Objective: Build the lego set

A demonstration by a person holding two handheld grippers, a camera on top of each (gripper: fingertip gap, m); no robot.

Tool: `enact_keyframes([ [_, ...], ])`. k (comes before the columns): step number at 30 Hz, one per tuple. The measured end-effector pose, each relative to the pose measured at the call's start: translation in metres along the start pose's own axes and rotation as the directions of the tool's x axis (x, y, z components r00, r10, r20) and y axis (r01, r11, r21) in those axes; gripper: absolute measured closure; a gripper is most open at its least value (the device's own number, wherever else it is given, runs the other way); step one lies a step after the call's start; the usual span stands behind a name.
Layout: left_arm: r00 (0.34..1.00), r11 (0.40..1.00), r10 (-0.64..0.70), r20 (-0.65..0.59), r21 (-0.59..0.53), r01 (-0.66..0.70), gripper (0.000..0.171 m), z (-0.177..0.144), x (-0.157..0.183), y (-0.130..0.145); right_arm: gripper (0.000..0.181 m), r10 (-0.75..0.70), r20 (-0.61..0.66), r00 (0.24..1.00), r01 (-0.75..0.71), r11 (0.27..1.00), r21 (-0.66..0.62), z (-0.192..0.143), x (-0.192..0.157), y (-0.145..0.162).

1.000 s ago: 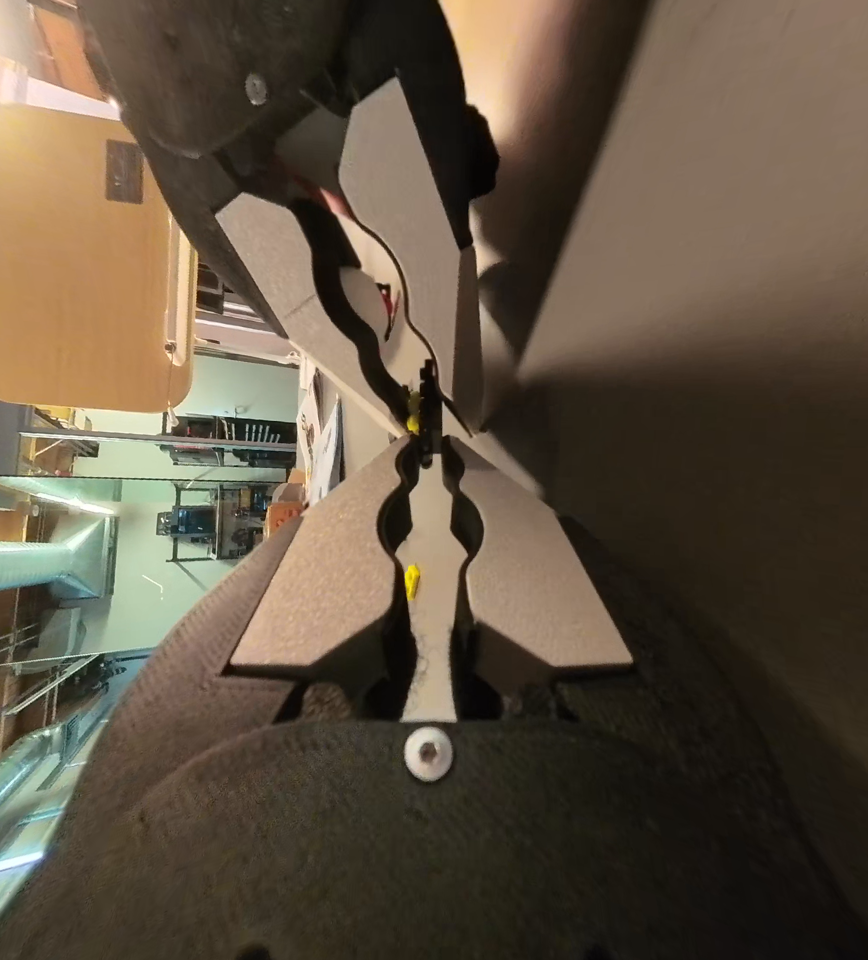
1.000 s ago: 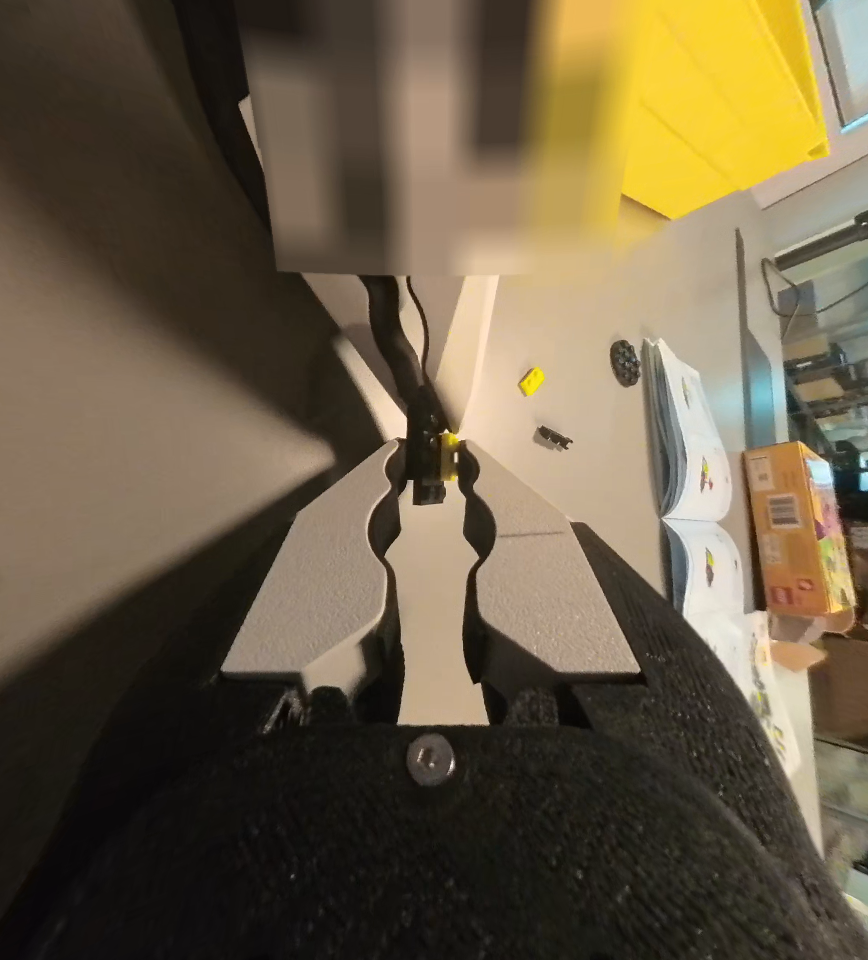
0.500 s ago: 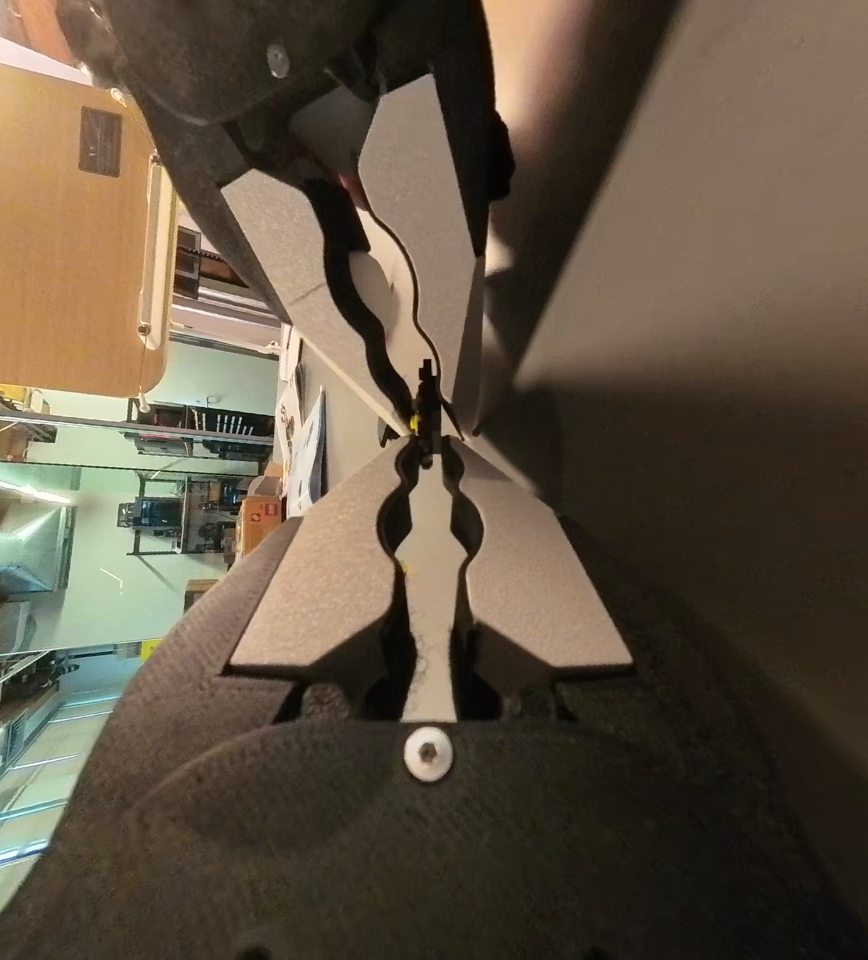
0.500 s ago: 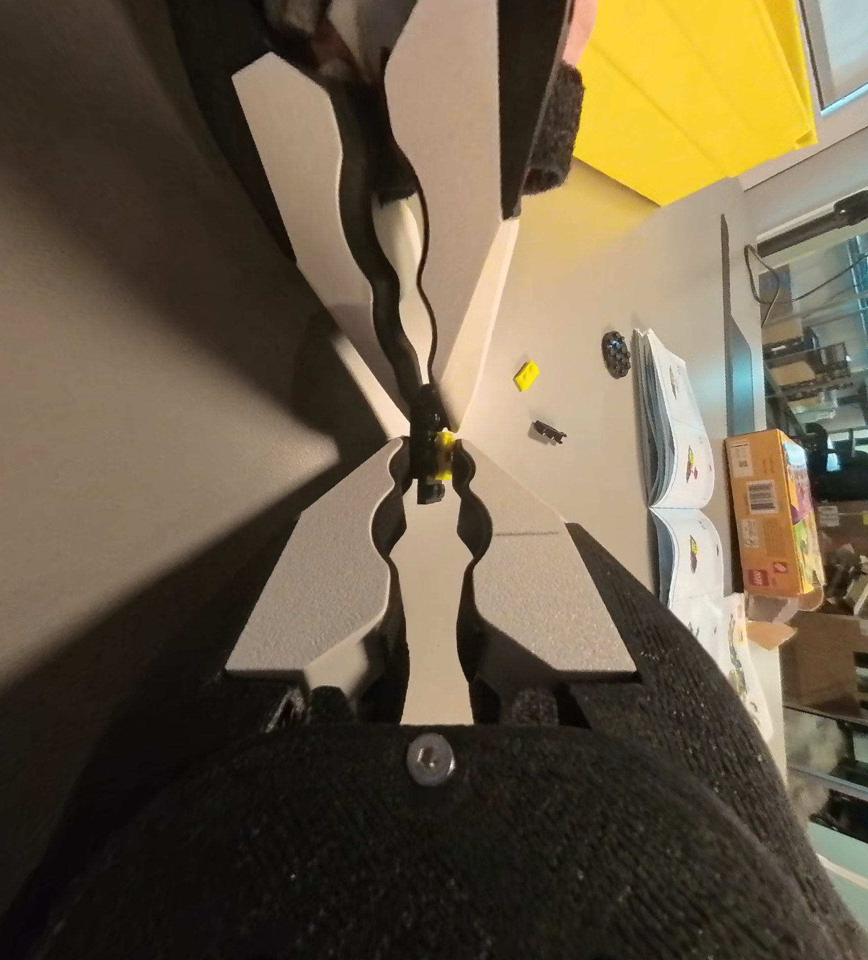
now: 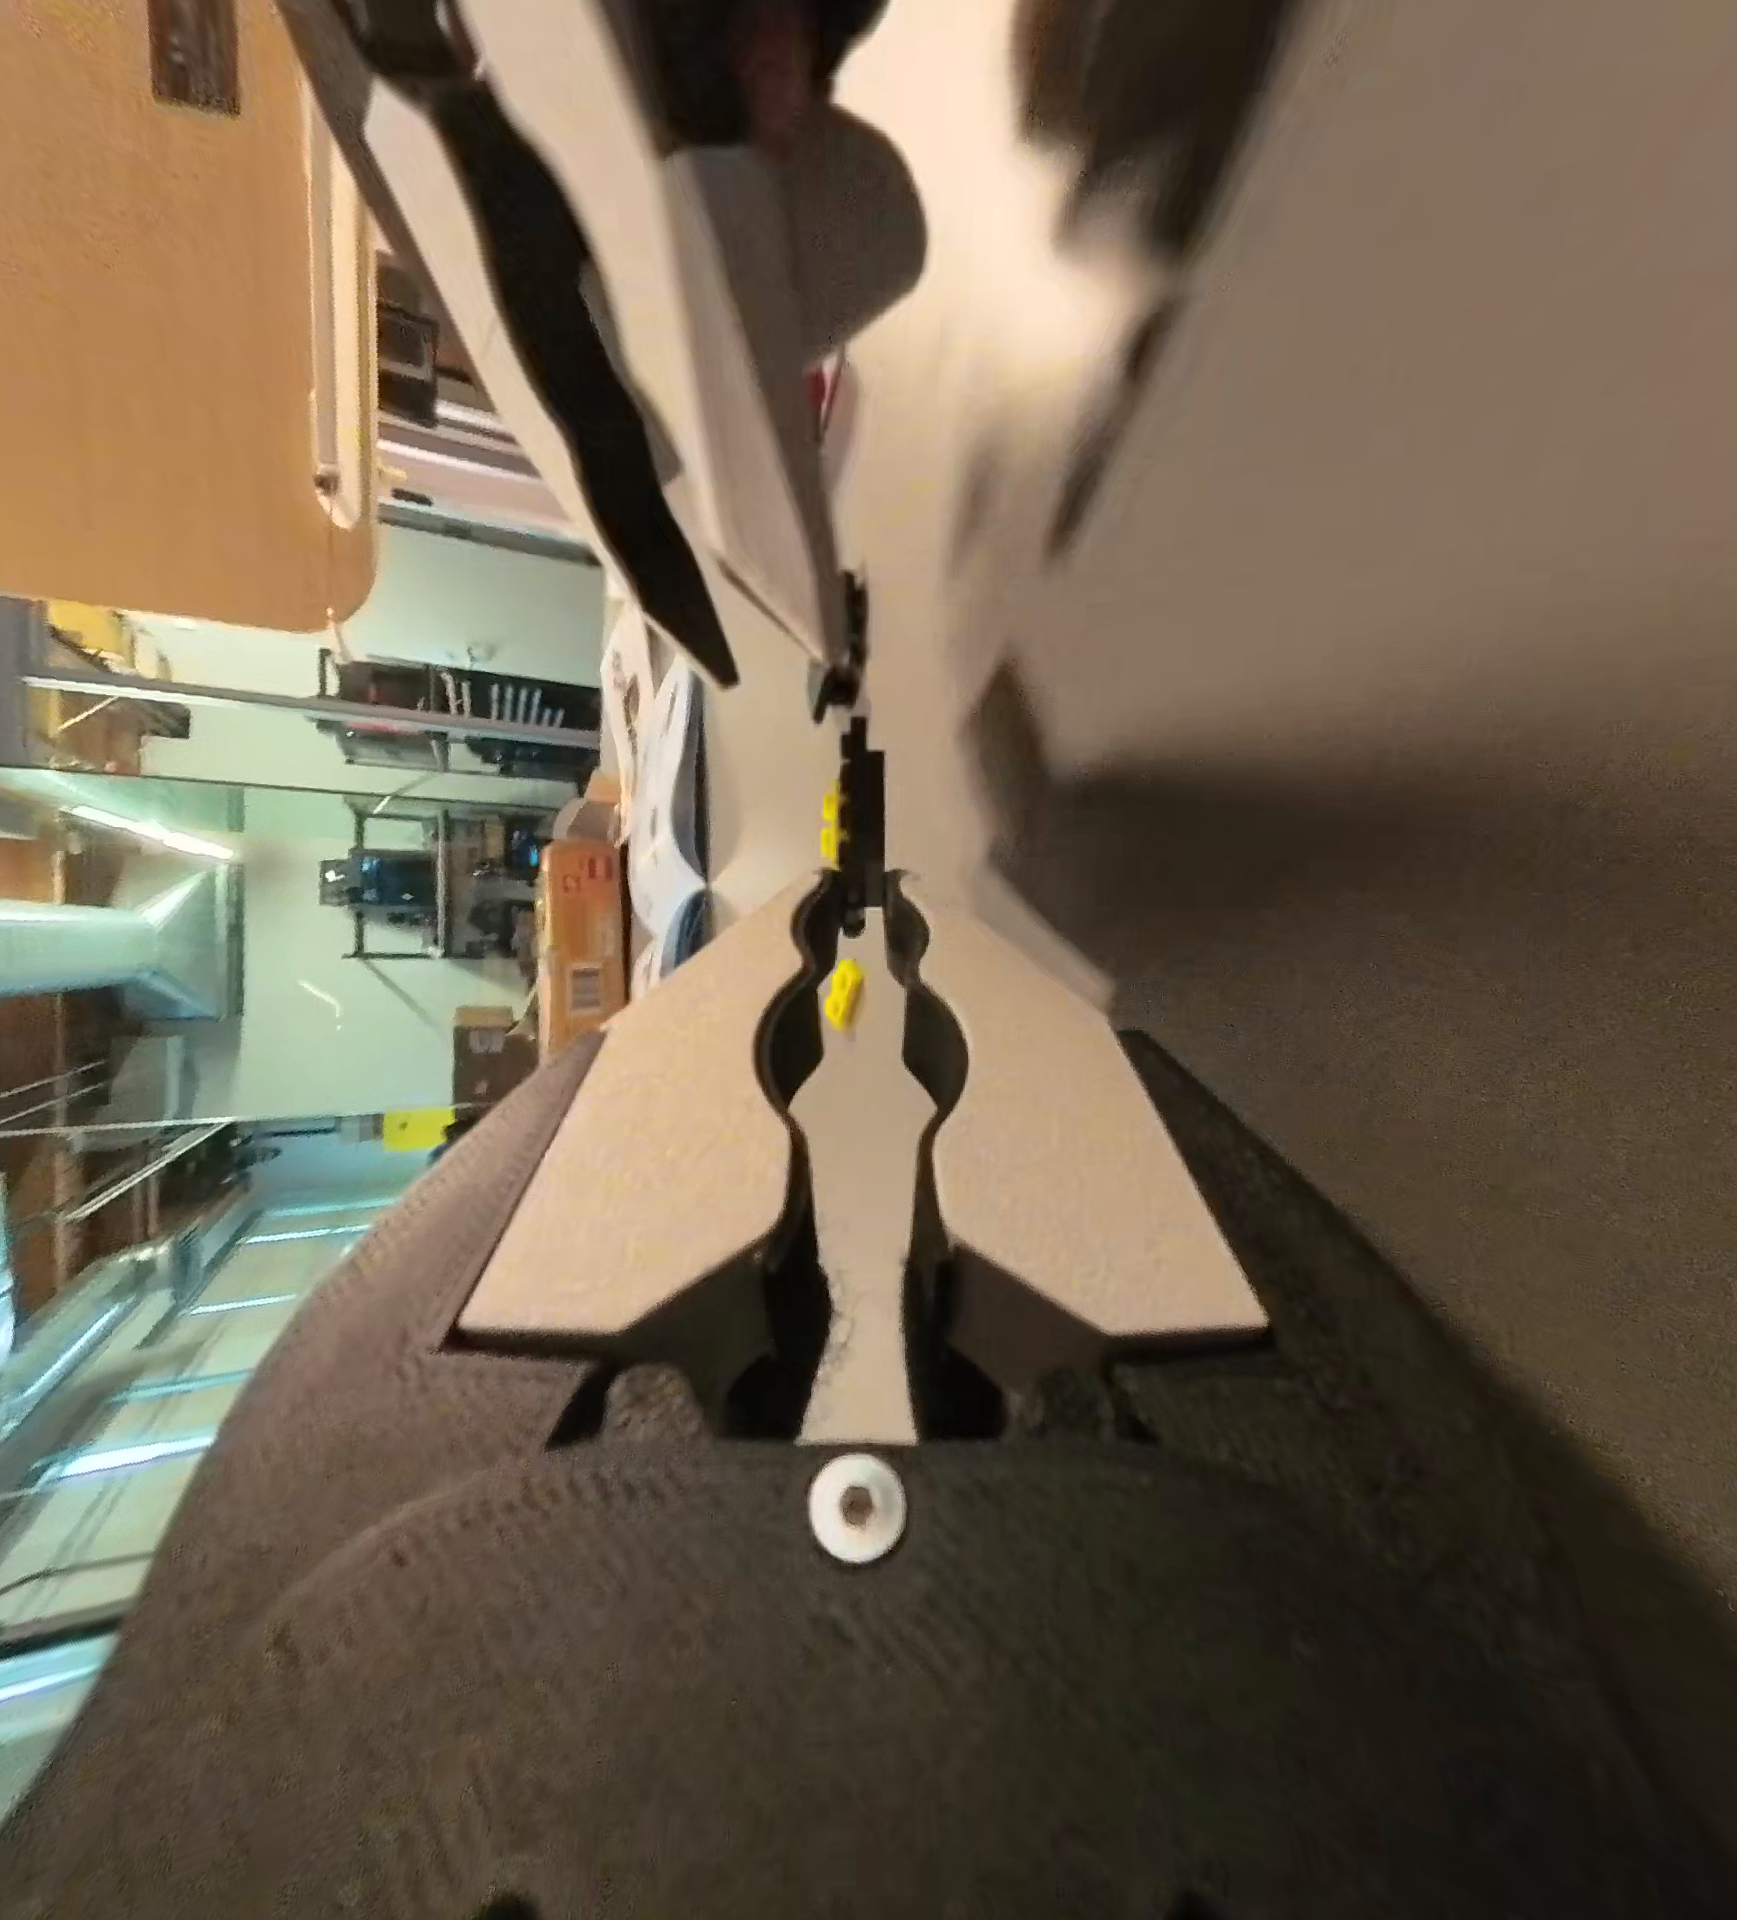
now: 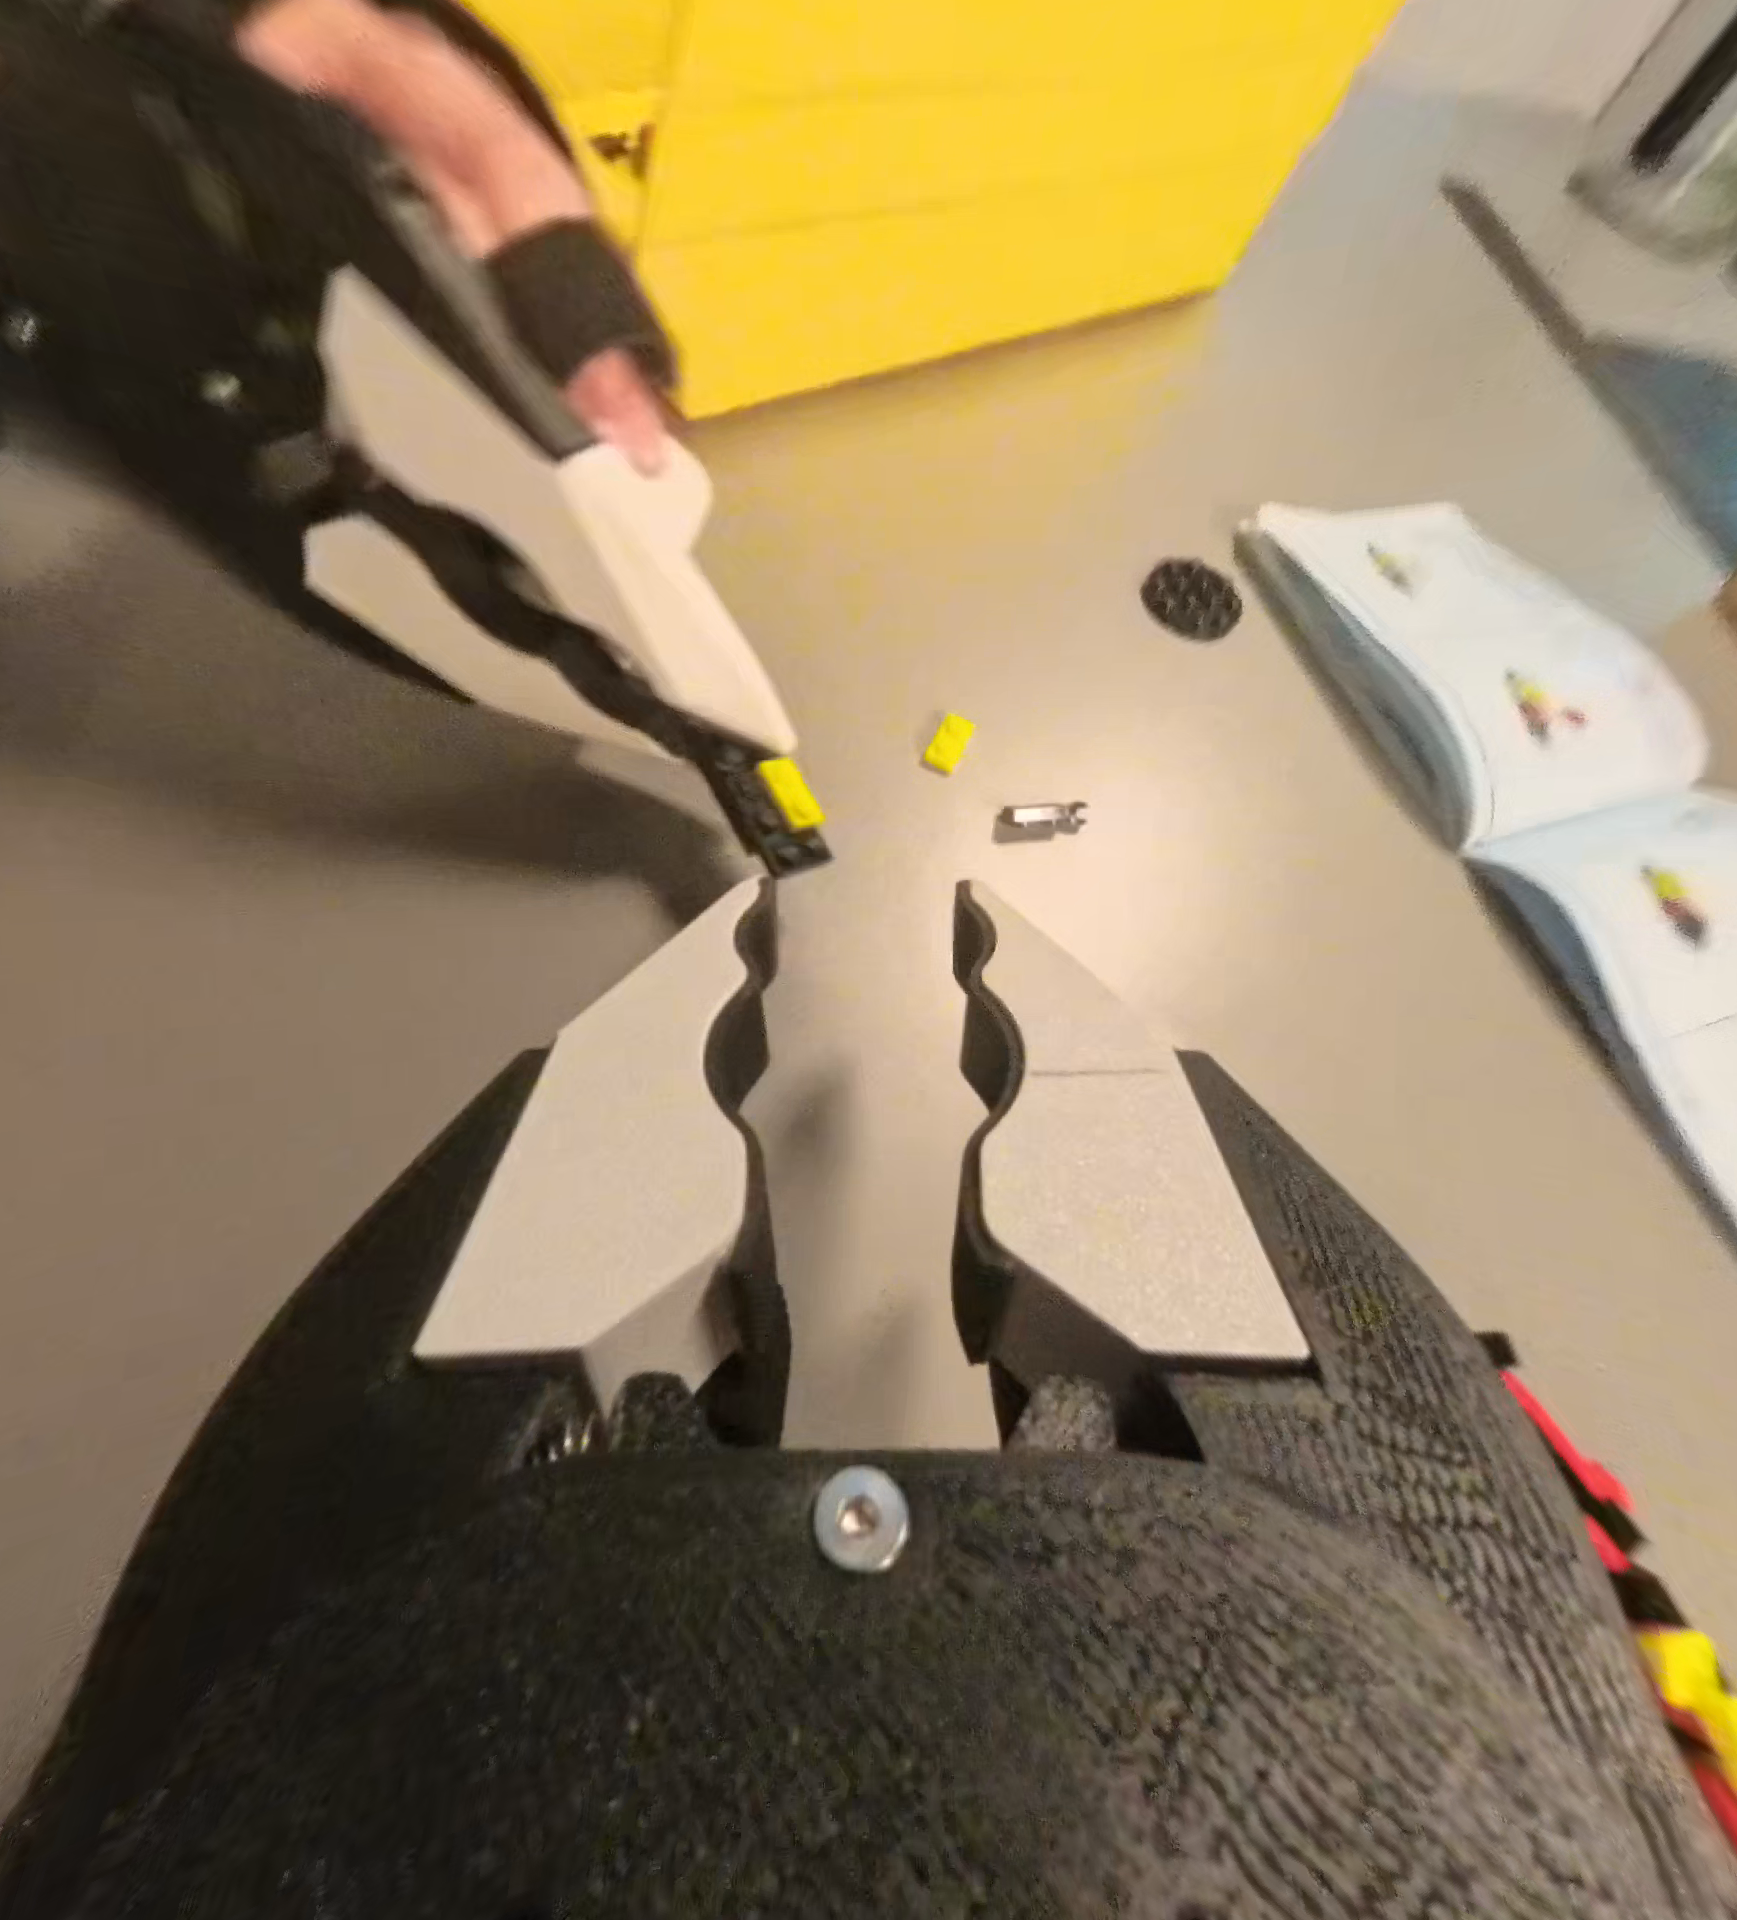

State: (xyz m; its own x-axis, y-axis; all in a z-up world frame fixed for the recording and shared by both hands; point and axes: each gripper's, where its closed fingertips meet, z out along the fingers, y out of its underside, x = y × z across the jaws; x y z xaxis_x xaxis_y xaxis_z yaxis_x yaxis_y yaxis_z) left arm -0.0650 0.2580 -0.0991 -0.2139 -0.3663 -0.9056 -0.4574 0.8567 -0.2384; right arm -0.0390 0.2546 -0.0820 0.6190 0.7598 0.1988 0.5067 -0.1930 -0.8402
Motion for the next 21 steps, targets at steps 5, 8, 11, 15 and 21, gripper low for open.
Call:
enact_keyframes([
  [5,0.996,0.993,0.084,0.031,-0.085,-0.081,0.164,-0.009,0.004,0.016,0.160,0.190,0.036,0.981,-0.185,0.977,-0.108,0.034,0.025,-0.004],
  [8,0.995,0.987,0.097,0.034,-0.128,-0.092,0.164,-0.011,0.005,0.026,0.161,0.197,0.063,0.978,-0.184,0.967,-0.179,0.056,0.022,-0.007],
  [11,0.995,0.983,0.097,0.035,-0.157,-0.090,0.164,-0.013,0.005,0.035,0.165,0.164,0.057,0.985,-0.144,0.955,-0.260,0.070,0.020,-0.002],
  [15,0.995,0.983,0.094,0.037,-0.160,-0.087,0.164,-0.013,0.005,0.037,0.173,0.105,0.021,0.994,-0.094,0.948,-0.304,0.075,0.025,0.002],
  [21,0.994,0.985,0.096,0.045,-0.148,-0.089,0.164,-0.014,0.004,0.035,0.177,0.055,0.071,0.996,-0.030,0.947,-0.319,0.068,0.030,0.001],
])
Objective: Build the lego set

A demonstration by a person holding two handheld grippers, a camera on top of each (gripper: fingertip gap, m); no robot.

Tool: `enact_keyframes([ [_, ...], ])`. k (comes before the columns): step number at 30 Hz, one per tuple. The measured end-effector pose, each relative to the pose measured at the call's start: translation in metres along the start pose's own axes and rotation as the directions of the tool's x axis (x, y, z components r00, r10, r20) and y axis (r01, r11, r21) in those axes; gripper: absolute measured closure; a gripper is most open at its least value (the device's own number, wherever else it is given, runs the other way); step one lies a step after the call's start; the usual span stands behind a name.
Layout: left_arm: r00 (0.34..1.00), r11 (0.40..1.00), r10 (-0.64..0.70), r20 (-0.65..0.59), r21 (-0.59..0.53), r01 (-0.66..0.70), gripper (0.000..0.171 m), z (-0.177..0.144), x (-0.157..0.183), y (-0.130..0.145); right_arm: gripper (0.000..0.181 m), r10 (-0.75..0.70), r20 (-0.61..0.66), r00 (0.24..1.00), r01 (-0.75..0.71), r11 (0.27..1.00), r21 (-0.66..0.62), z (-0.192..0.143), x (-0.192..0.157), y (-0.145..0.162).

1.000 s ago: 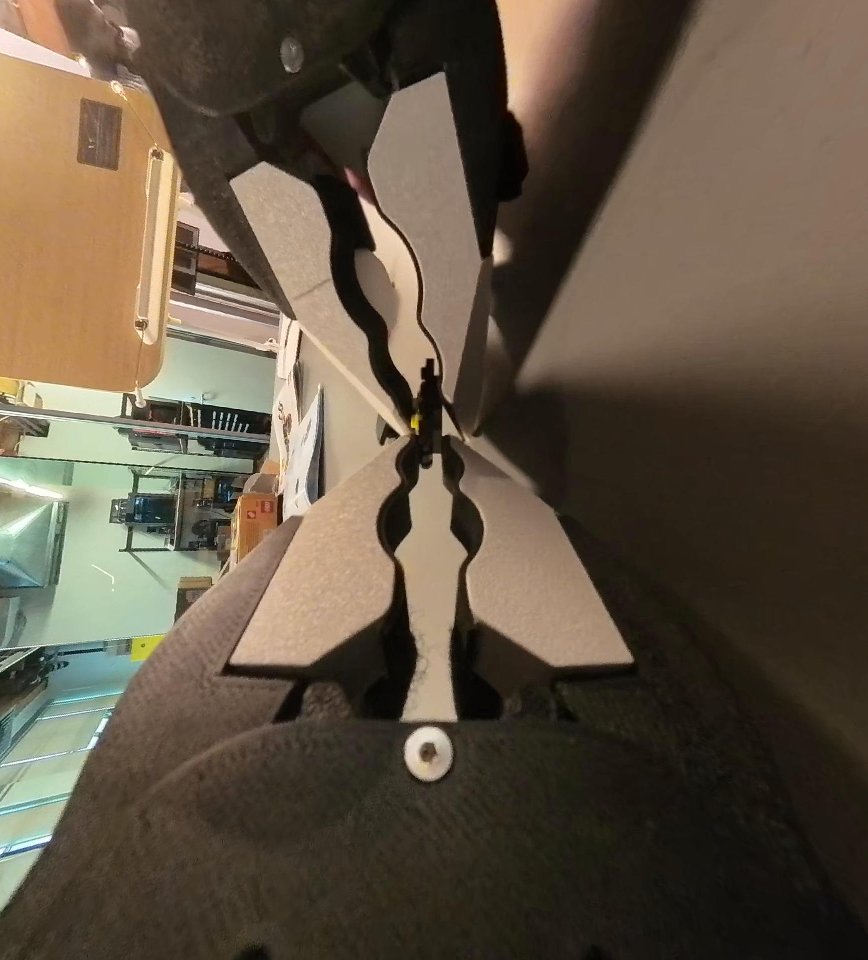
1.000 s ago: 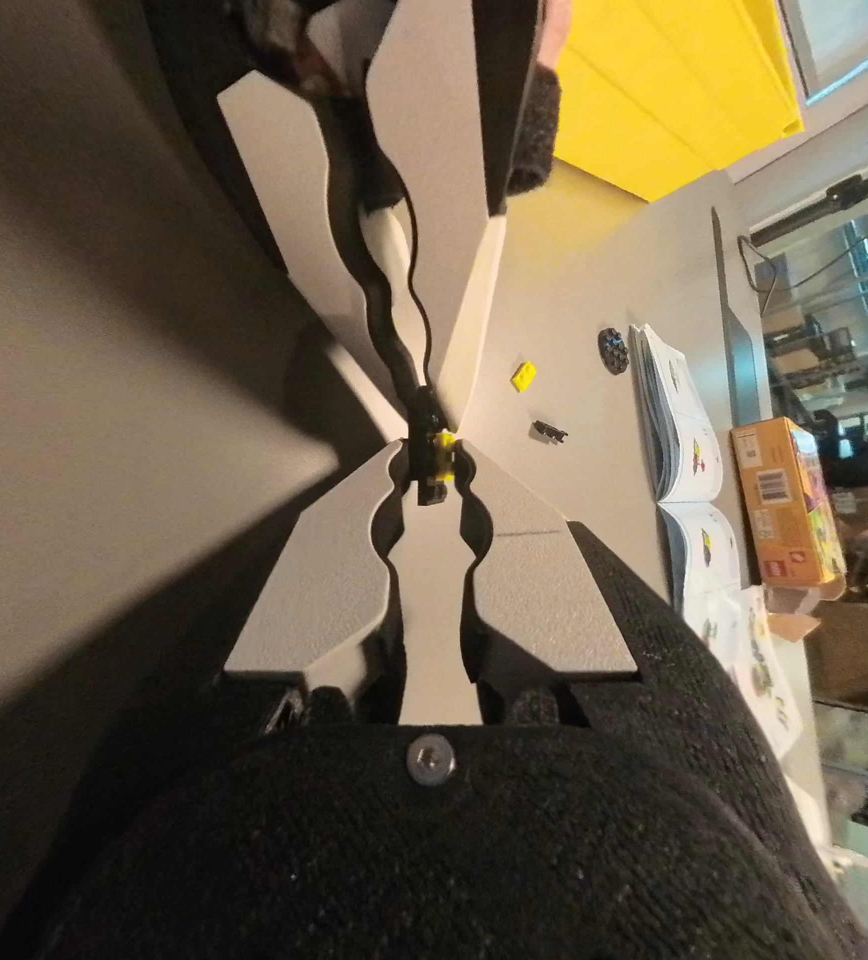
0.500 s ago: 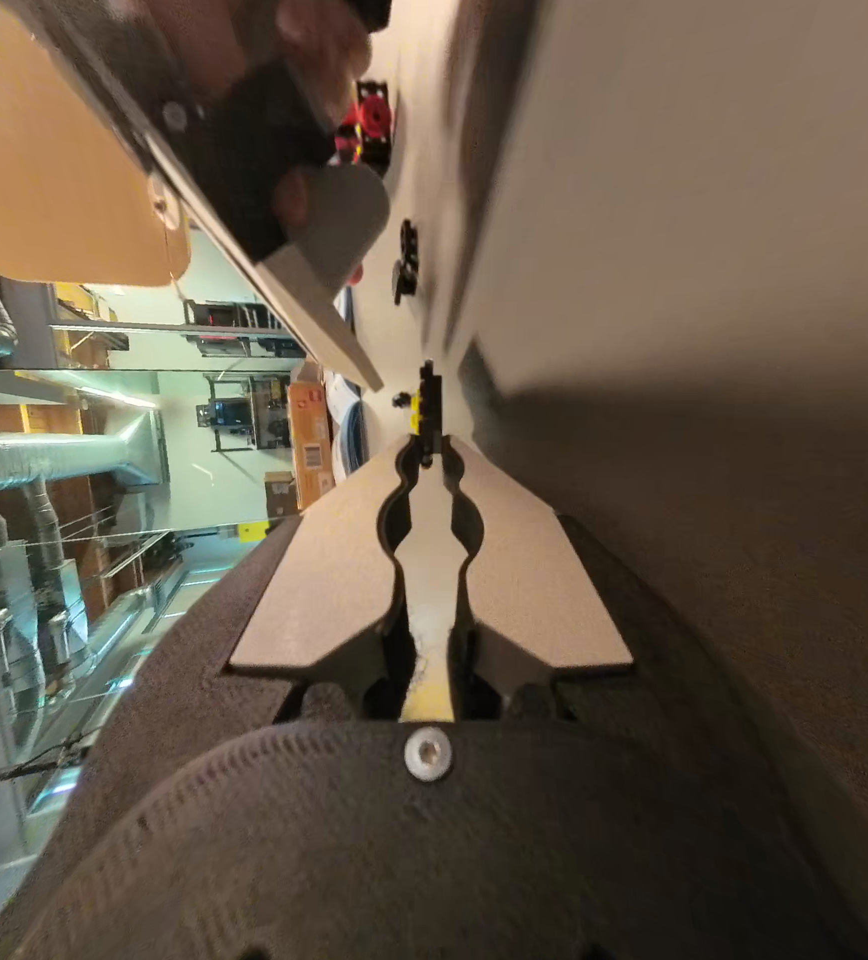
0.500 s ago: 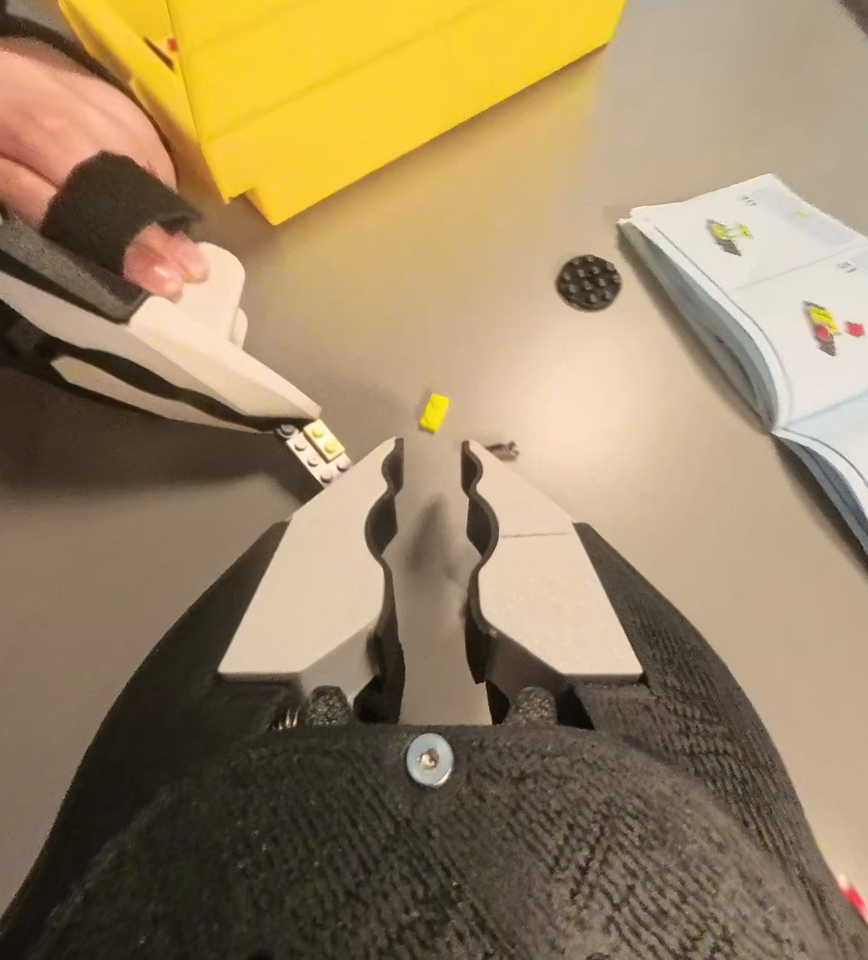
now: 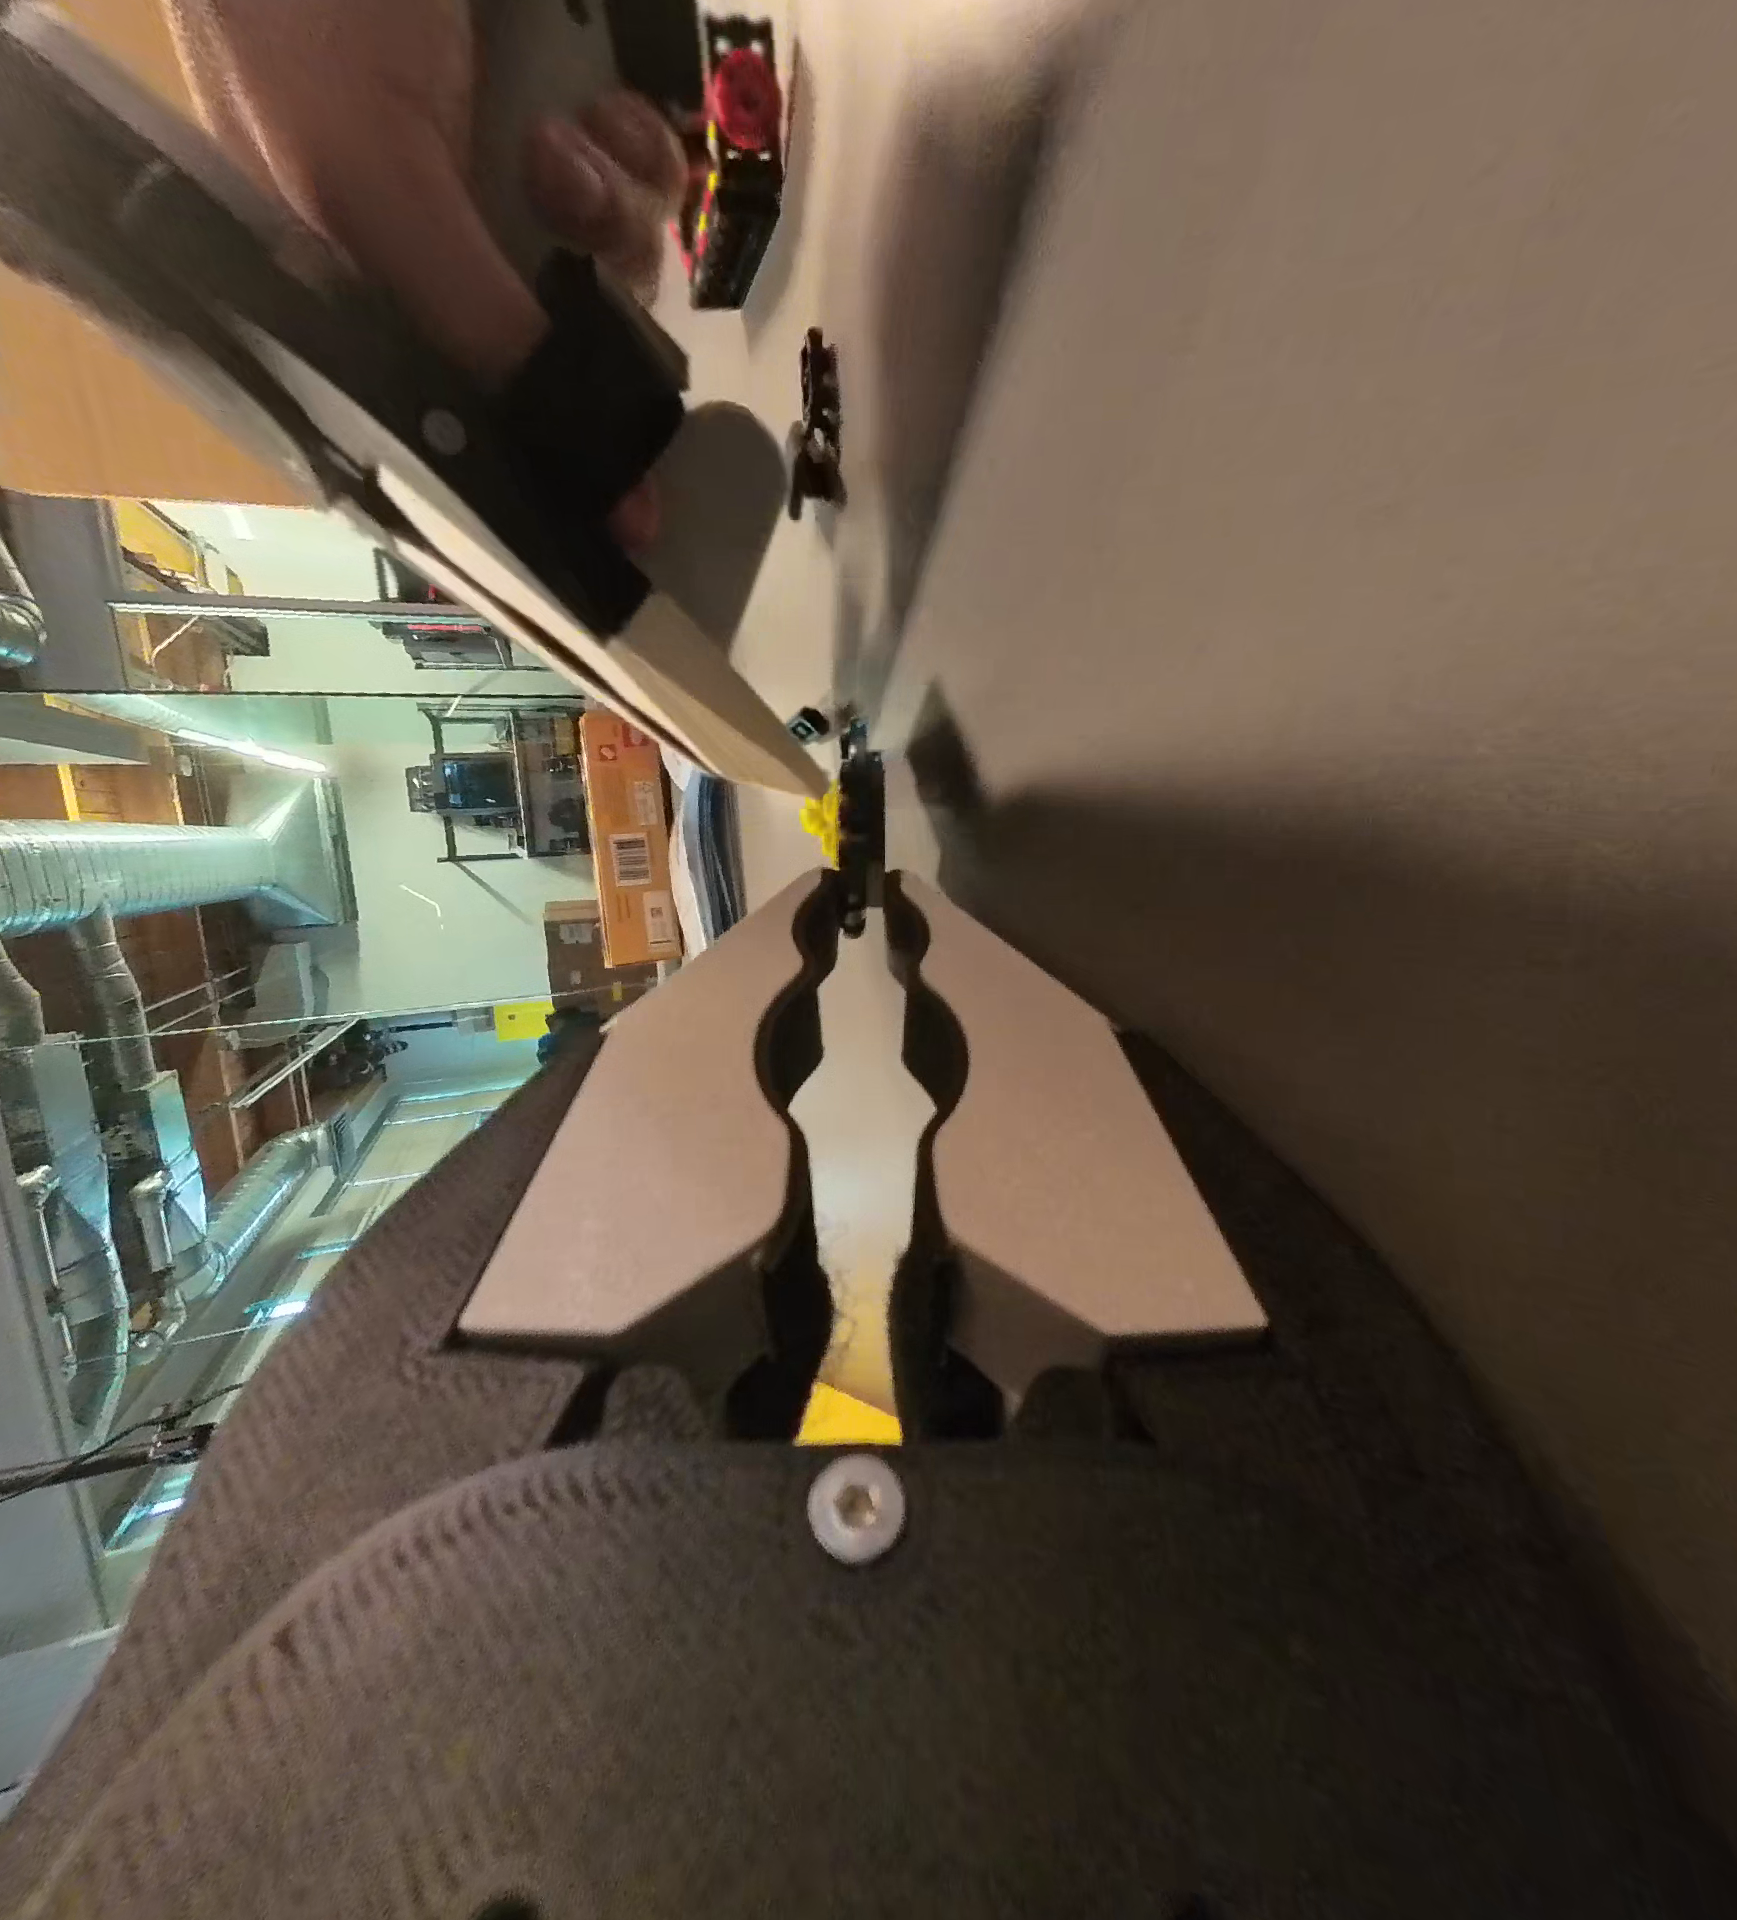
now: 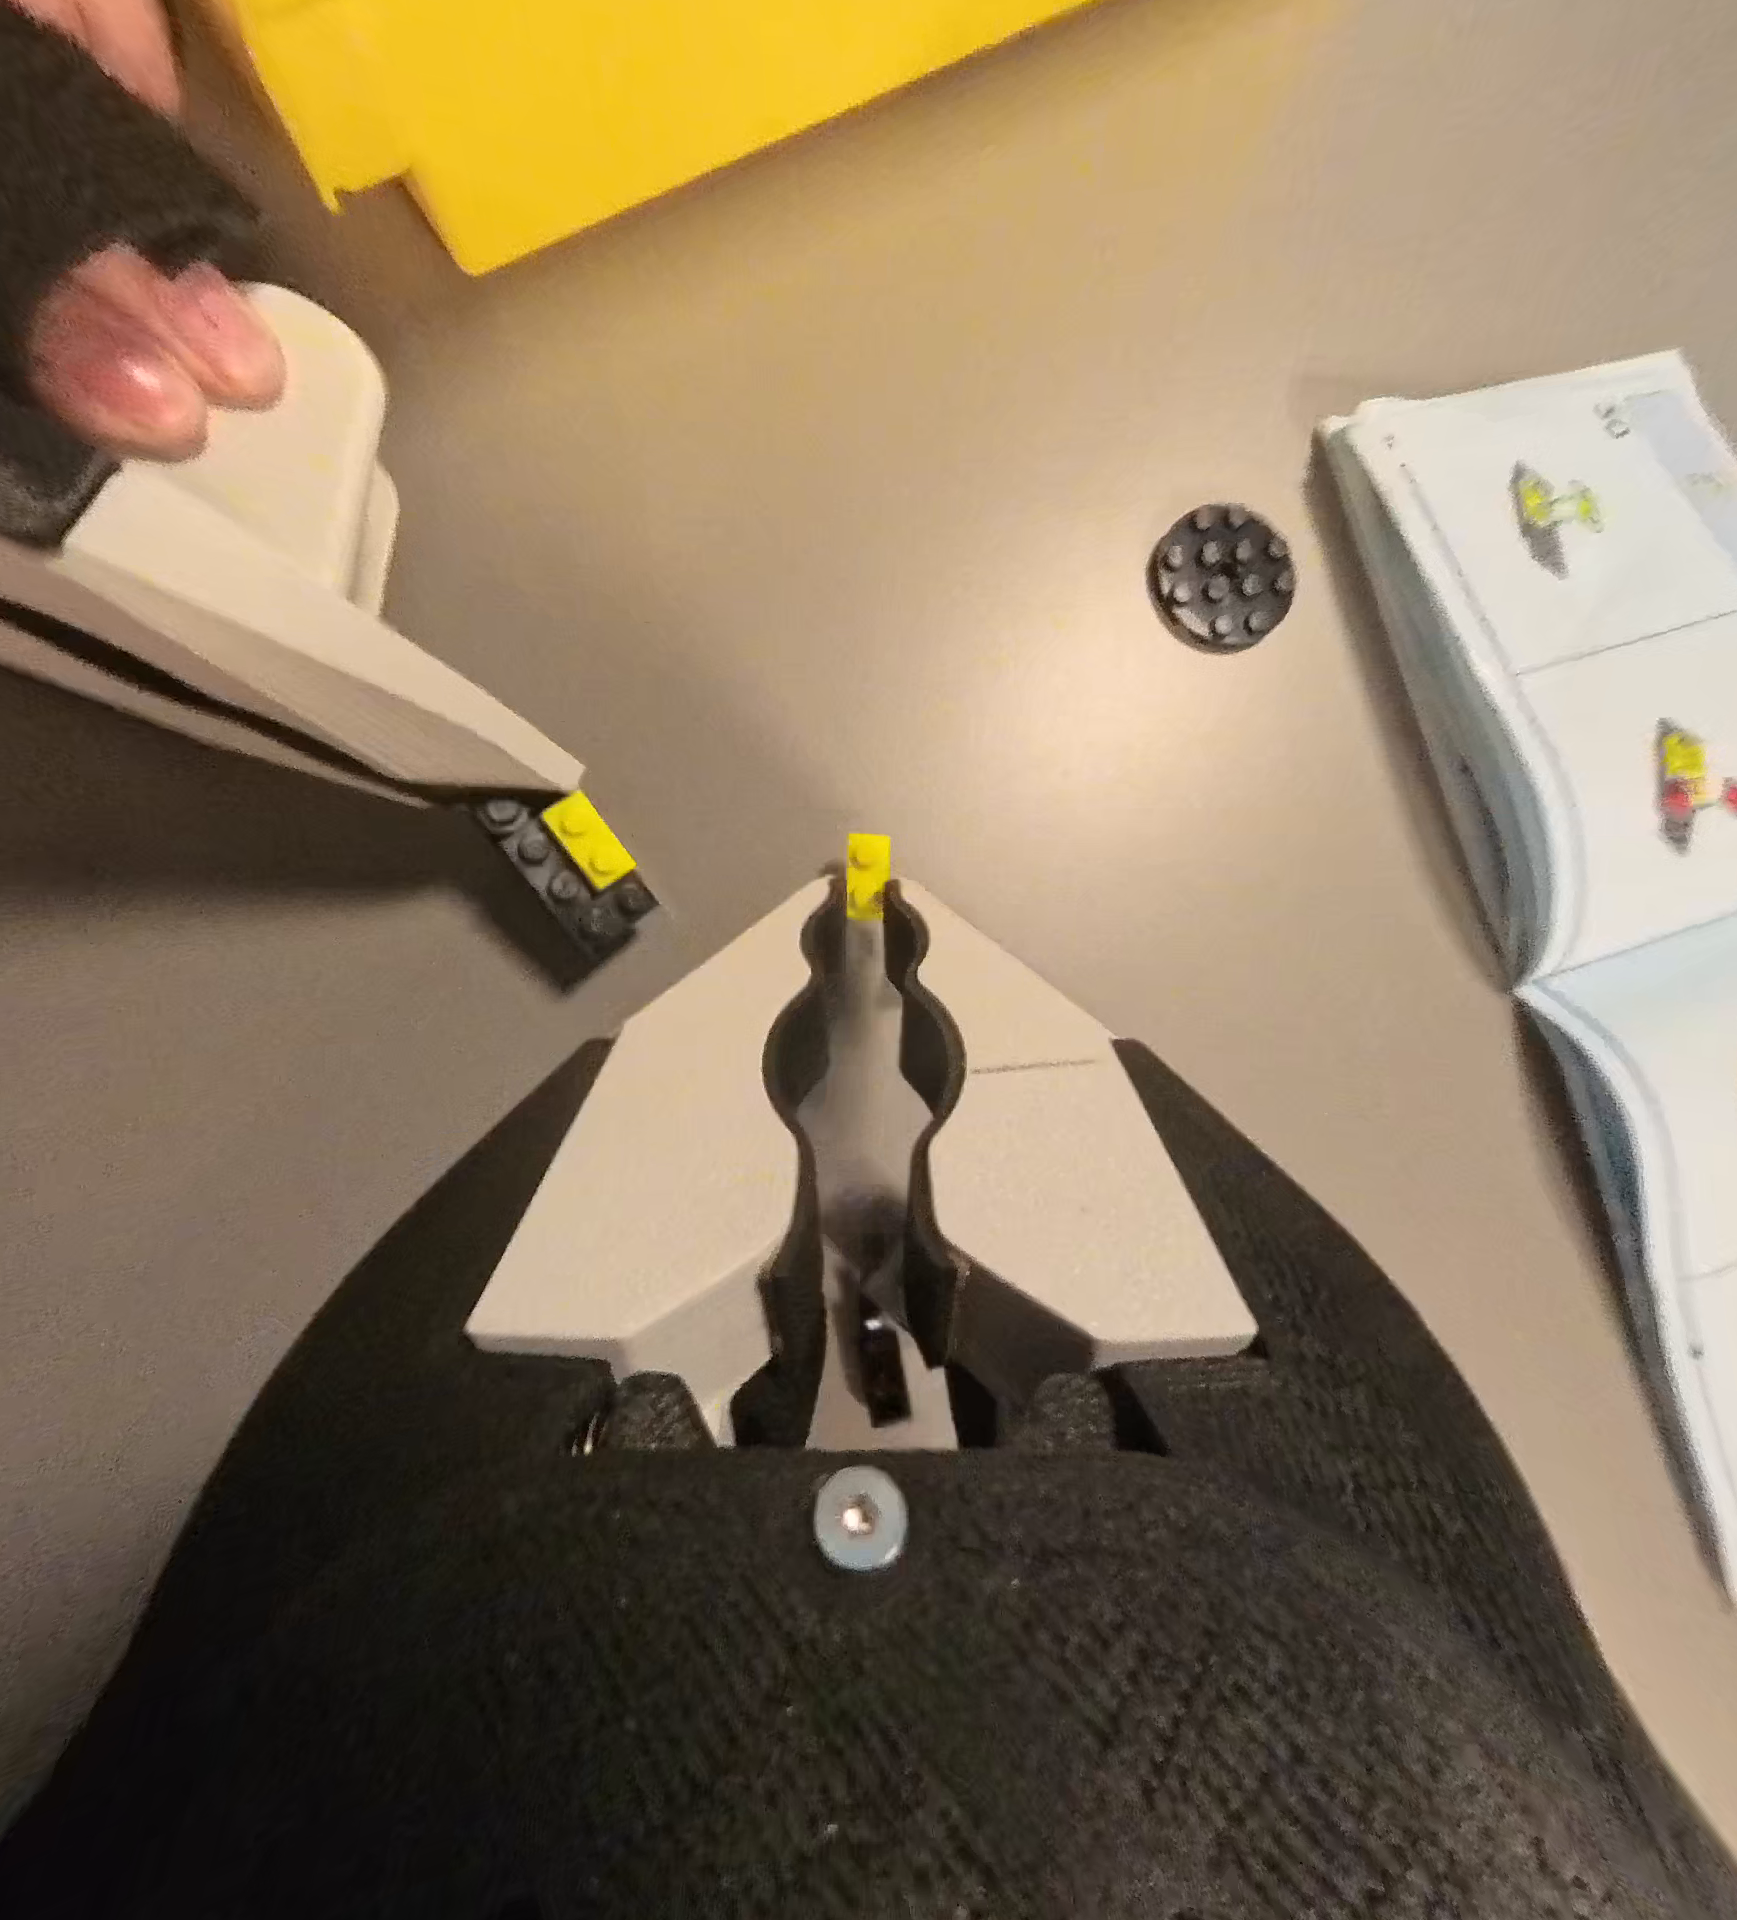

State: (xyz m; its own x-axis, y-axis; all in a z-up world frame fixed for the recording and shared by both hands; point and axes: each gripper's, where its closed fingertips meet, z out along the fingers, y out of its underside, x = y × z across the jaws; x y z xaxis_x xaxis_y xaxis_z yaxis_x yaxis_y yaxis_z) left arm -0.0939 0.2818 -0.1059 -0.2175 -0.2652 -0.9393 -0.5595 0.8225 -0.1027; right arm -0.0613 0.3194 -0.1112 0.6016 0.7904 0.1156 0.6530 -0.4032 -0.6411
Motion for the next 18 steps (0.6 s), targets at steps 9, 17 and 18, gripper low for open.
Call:
enact_keyframes([
  [9,0.995,0.989,-0.084,0.044,0.123,0.078,0.164,-0.009,-0.014,-0.015,0.176,-0.310,0.287,0.906,0.281,0.949,0.140,-0.046,-0.058,-0.016],
  [17,0.995,0.986,-0.094,0.030,0.142,0.088,0.164,-0.010,-0.013,-0.017,0.176,-0.348,0.291,0.891,0.324,0.937,0.129,-0.041,-0.063,-0.013],
  [18,0.995,0.985,-0.095,0.028,0.144,0.091,0.164,-0.010,-0.013,-0.017,0.176,-0.349,0.291,0.891,0.325,0.937,0.129,-0.041,-0.063,-0.013],
])
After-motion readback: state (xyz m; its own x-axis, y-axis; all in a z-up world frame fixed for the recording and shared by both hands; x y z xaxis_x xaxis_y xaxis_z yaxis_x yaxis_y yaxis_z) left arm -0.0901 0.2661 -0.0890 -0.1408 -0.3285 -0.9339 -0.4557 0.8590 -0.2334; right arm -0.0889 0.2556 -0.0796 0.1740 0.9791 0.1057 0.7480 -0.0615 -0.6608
